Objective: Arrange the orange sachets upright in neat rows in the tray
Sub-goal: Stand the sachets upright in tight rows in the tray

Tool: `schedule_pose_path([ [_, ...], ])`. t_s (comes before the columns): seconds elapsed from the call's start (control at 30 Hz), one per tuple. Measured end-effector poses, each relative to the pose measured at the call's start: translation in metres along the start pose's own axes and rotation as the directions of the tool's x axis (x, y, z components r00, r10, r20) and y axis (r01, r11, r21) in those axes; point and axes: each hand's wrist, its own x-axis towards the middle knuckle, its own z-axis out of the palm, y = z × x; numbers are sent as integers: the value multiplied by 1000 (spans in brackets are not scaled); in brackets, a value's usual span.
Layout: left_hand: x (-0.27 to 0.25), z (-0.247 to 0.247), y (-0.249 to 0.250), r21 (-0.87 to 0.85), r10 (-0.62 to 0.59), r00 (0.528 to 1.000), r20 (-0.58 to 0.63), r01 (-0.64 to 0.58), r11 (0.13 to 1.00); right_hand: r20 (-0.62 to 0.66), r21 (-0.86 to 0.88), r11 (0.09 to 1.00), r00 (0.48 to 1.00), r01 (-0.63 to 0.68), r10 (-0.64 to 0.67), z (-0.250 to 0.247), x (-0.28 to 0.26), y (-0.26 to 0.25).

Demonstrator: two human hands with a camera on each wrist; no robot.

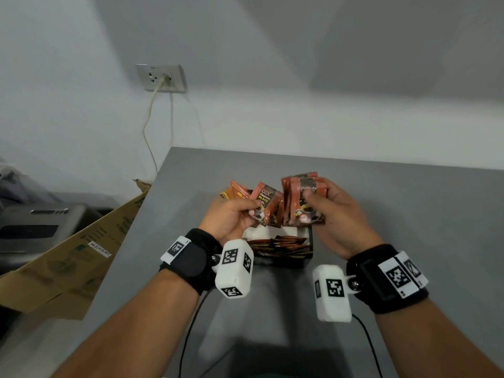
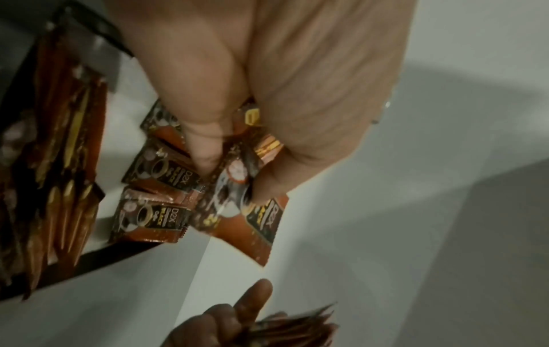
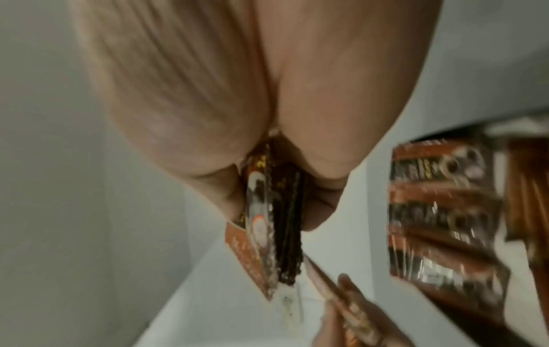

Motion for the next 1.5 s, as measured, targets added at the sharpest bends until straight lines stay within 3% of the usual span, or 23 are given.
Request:
schedule_pose_path([
  [0.03,0,0,1,21,65,998,-17,-65,998,-20,132,991,999,-30,33,0,0,0],
  [0.1,0,0,0,103,160,987,-33,-155,982,-46,232,969,994,-82,95,3,0,1],
  [0.23,-3,14,-6,201,221,975,-5,-216,956,-88,160,978,984,-137,152,22,3,13],
  [0.33,-6,20,-9,175,205,979,-5,-201,964,-160,107,987,977,-121,138,32,5,16],
  [0.47,-10,14,-1,-9,50,999,21,-49,999,-227,162,980,962,-113,148,21,6,11],
  [0.63,-9,7,4,-115,33,999,17,-31,993,-204,278,952,961,-126,186,9,4,9],
  [0.77,-7,11,1,-97,79,996,32,-75,992,-177,348,925,959,-151,223,7,2,12],
  [0.97,-3,4,-2,154,200,980,13,-200,968,-165,320,933,960,-166,227,8,-1,7],
  [1.1,-1,1,-1,146,165,986,11,-164,976,-155,310,937,964,-160,216,5,0,9],
  [1.27,2,-2,-3,240,249,967,-50,-230,943,-128,318,941,979,-111,159,3,-2,9],
  [1.33,3,0,-4,208,237,968,-85,-216,954,-97,316,946,989,-78,114,6,-3,7],
  [1.5,1,9,-9,94,115,993,20,-117,989,-34,177,982,996,-70,77,22,-3,5],
])
